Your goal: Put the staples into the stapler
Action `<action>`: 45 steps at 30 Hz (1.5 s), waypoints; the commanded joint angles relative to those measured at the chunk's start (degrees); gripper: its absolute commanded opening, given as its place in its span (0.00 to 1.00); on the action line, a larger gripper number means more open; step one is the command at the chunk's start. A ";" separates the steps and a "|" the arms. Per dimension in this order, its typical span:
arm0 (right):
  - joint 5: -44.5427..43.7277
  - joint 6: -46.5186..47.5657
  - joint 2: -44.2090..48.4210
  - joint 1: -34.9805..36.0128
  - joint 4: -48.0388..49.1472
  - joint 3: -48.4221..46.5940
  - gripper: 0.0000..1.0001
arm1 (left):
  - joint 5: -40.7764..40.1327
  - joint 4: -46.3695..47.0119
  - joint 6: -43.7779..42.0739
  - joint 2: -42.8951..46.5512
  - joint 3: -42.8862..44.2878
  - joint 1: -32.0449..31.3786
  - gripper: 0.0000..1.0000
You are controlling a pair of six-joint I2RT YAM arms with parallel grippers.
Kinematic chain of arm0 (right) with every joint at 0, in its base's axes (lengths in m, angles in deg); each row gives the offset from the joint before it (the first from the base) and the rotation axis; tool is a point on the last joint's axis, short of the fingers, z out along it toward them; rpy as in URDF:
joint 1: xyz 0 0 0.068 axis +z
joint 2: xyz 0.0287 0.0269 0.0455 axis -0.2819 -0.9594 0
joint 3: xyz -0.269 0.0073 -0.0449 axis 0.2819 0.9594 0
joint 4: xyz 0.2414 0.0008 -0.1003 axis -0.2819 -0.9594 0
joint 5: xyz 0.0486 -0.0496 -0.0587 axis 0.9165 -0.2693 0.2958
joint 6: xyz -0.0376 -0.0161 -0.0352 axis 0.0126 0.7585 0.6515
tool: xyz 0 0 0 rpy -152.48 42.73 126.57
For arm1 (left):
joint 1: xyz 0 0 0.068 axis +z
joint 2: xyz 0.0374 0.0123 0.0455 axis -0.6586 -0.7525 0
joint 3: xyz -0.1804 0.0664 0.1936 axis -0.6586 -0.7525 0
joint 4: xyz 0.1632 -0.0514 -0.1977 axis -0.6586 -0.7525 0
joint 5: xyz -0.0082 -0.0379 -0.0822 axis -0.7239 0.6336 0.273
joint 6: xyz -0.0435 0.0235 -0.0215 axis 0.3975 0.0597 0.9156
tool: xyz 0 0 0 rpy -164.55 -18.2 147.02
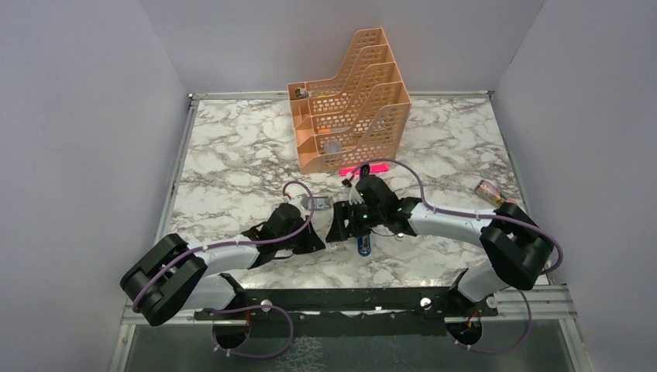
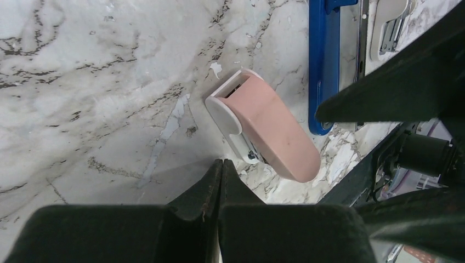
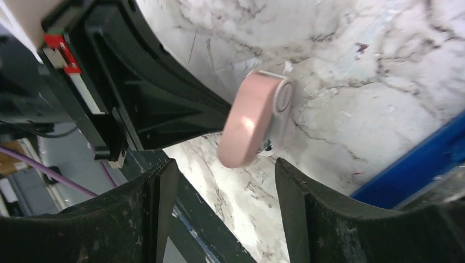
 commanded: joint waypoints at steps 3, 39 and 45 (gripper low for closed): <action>-10.51 2.72 -0.89 5.14 -0.57 0.63 0.70 | 0.03 -1.89 -0.28 -0.76 -0.53 0.05 0.00; -24.32 -5.90 -0.87 11.89 -3.71 -3.96 0.24 | 1.03 4.07 6.02 6.09 -4.87 0.64 0.40; -18.85 -12.79 1.35 9.84 -0.67 -1.65 0.24 | 1.02 5.50 7.25 7.23 -5.54 0.64 0.36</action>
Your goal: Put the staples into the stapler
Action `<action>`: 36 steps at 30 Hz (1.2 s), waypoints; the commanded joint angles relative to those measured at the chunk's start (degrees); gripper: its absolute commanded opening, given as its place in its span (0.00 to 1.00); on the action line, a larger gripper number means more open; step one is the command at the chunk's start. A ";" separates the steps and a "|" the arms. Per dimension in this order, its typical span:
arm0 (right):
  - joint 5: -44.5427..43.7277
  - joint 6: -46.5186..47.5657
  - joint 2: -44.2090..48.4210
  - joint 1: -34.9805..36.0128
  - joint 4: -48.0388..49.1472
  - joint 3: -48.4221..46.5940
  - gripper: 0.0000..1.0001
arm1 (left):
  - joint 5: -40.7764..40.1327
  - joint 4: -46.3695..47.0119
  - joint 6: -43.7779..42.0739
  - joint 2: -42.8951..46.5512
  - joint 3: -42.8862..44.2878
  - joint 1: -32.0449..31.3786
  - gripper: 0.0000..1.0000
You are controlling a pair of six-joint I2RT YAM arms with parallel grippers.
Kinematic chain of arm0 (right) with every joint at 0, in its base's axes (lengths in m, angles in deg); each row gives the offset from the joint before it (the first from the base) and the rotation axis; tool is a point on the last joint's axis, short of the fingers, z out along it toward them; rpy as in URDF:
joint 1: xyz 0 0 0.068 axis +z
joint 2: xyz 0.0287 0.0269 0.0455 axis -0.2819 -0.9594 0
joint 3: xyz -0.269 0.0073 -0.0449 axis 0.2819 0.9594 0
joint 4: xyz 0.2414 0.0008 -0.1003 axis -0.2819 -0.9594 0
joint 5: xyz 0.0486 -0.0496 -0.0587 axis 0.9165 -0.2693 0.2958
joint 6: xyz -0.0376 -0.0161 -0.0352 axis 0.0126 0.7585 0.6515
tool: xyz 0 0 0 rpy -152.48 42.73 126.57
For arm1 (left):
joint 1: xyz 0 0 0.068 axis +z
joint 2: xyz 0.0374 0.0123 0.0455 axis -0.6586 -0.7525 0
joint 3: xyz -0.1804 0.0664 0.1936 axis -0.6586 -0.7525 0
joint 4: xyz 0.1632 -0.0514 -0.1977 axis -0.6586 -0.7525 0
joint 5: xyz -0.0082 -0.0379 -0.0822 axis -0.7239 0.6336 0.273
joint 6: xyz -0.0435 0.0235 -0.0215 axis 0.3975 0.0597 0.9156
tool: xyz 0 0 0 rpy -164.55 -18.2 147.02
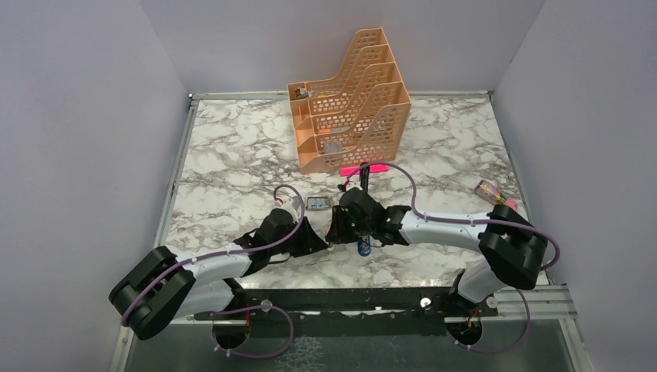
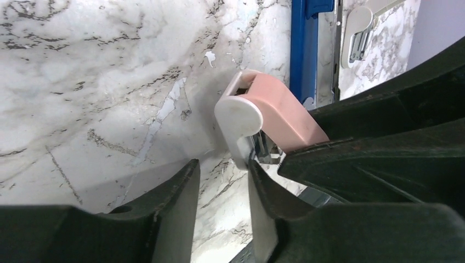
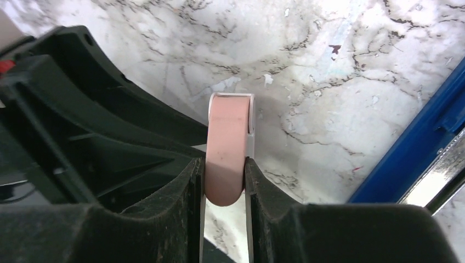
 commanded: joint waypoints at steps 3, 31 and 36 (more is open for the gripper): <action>6.20 -7.56 3.47 -1.79 3.62 1.57 0.24 | 0.95 2.54 1.62 1.42 -1.34 0.33 0.33; 17.74 1.43 2.80 -11.28 -3.65 -4.20 0.28 | 5.14 6.22 -3.59 -4.73 -2.37 0.35 0.00; 16.55 5.88 0.83 -13.87 -6.74 -7.14 0.37 | 6.21 6.21 -5.74 -6.02 -1.96 0.24 0.00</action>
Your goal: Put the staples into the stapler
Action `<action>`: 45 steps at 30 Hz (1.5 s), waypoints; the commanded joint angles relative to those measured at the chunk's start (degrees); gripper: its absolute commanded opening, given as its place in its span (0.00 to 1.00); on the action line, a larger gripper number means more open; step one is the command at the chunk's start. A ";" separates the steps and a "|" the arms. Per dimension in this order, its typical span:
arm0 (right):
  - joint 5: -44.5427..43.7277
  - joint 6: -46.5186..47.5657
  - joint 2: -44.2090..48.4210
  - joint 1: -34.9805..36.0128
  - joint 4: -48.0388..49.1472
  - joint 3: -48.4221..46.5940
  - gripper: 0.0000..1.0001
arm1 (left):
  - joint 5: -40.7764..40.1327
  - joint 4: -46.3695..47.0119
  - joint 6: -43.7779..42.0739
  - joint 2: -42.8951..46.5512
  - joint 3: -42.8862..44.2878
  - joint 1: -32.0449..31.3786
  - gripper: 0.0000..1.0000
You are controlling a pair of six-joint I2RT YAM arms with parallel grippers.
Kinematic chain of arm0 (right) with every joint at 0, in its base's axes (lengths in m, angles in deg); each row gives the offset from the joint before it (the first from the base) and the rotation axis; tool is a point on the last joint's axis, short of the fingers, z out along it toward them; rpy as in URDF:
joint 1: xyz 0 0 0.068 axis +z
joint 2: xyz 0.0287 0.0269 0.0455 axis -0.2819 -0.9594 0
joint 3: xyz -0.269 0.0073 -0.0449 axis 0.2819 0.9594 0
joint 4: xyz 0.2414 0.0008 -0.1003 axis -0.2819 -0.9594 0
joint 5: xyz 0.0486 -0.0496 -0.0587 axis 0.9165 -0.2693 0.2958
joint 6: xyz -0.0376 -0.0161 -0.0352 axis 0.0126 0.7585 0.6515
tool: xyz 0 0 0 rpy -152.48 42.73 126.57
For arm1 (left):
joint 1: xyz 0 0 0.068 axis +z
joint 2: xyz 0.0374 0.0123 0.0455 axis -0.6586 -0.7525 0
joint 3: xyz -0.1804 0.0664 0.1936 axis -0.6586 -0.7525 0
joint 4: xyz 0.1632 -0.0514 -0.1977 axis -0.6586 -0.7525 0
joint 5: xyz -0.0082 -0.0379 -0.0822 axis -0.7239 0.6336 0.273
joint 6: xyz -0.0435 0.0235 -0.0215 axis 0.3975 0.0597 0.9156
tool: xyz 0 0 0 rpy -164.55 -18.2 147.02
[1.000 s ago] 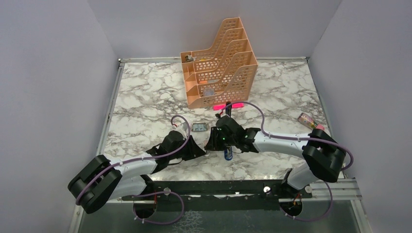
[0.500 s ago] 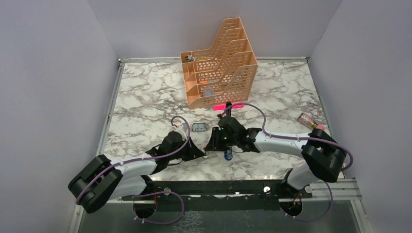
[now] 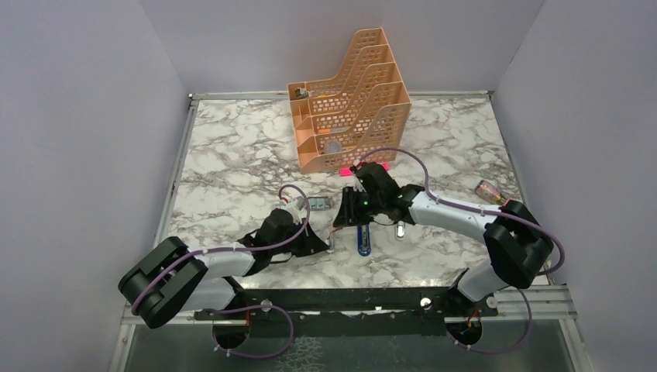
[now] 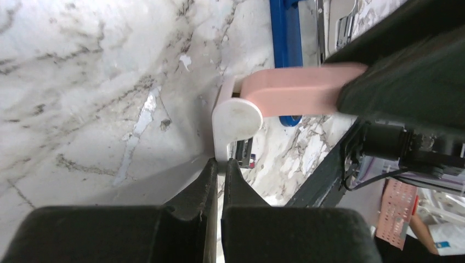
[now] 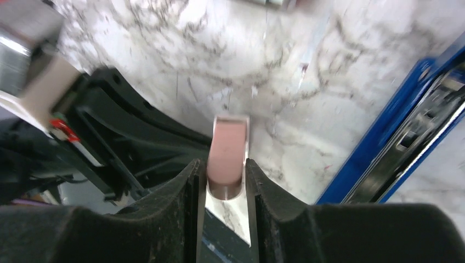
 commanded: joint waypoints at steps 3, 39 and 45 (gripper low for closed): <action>-0.13 6.99 -2.70 -2.58 -0.71 -5.89 0.40 | 3.10 -3.86 -4.50 -1.51 -0.27 -0.19 0.00; -3.11 5.53 5.79 -2.58 10.08 2.00 0.67 | 0.16 -9.95 4.51 -2.84 -1.90 5.48 0.19; -3.82 6.91 6.19 -2.58 8.52 1.35 0.66 | -2.45 -16.86 1.89 -0.49 0.10 5.59 0.22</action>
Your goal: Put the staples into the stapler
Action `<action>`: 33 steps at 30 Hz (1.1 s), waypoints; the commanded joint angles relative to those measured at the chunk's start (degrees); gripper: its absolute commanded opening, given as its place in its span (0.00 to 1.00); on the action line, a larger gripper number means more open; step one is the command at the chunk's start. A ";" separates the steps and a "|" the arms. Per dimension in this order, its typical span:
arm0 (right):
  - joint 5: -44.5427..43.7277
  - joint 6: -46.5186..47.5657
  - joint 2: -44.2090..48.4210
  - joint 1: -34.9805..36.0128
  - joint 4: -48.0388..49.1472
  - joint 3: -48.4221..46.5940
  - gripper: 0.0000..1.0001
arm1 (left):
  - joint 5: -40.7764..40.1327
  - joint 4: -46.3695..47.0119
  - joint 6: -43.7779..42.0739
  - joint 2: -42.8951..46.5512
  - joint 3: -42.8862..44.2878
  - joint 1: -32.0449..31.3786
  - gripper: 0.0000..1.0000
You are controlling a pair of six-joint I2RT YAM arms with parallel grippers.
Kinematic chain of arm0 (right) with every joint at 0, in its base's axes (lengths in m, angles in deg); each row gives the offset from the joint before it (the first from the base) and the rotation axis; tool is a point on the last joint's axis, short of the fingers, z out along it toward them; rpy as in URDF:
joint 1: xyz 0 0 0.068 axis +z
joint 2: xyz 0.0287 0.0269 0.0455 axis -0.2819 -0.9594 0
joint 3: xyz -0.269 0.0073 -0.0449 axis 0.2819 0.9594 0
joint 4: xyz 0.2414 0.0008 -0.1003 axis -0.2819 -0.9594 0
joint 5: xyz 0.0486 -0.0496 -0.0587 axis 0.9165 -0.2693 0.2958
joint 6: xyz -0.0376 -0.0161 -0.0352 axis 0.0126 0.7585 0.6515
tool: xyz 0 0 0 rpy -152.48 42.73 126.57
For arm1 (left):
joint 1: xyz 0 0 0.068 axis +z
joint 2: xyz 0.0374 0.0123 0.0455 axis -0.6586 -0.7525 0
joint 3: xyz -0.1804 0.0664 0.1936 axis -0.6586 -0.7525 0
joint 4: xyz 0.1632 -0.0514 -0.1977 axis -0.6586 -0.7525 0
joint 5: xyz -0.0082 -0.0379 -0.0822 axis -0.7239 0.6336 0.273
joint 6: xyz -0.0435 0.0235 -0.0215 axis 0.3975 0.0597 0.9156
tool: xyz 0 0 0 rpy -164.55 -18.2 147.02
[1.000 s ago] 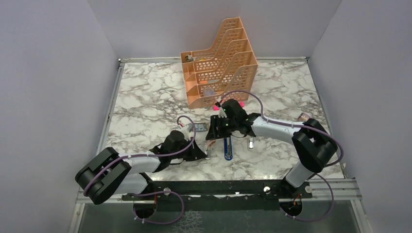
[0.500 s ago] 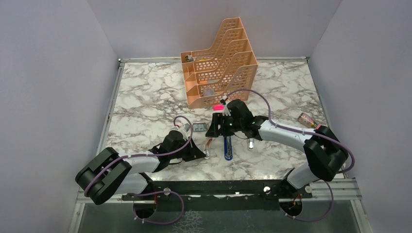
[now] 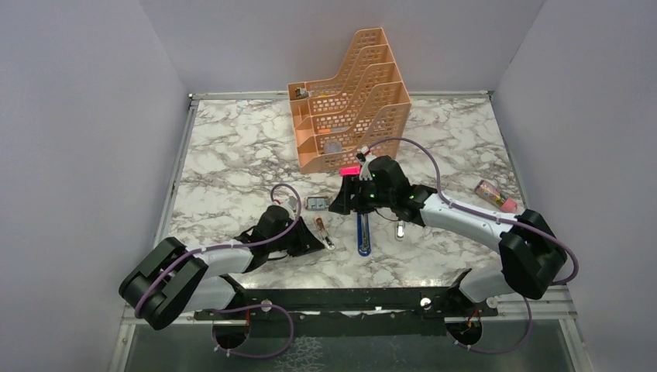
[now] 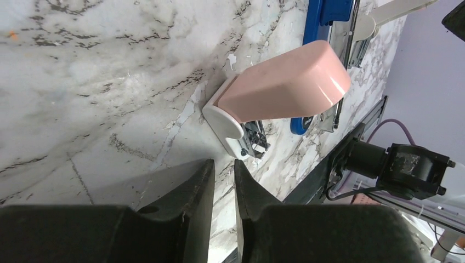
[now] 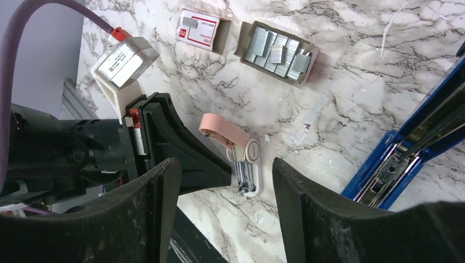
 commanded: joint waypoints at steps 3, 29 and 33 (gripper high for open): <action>-3.04 2.17 0.82 0.16 -1.35 -0.40 0.63 | -6.07 -14.77 -4.87 2.80 1.06 0.74 0.22; -18.02 3.76 -14.32 1.97 -9.67 -12.49 0.56 | -42.96 -46.21 -21.91 25.49 27.34 0.82 0.75; -16.03 4.36 -17.20 1.93 -8.24 -13.56 0.53 | -43.10 -45.97 -22.65 23.12 27.64 0.78 0.78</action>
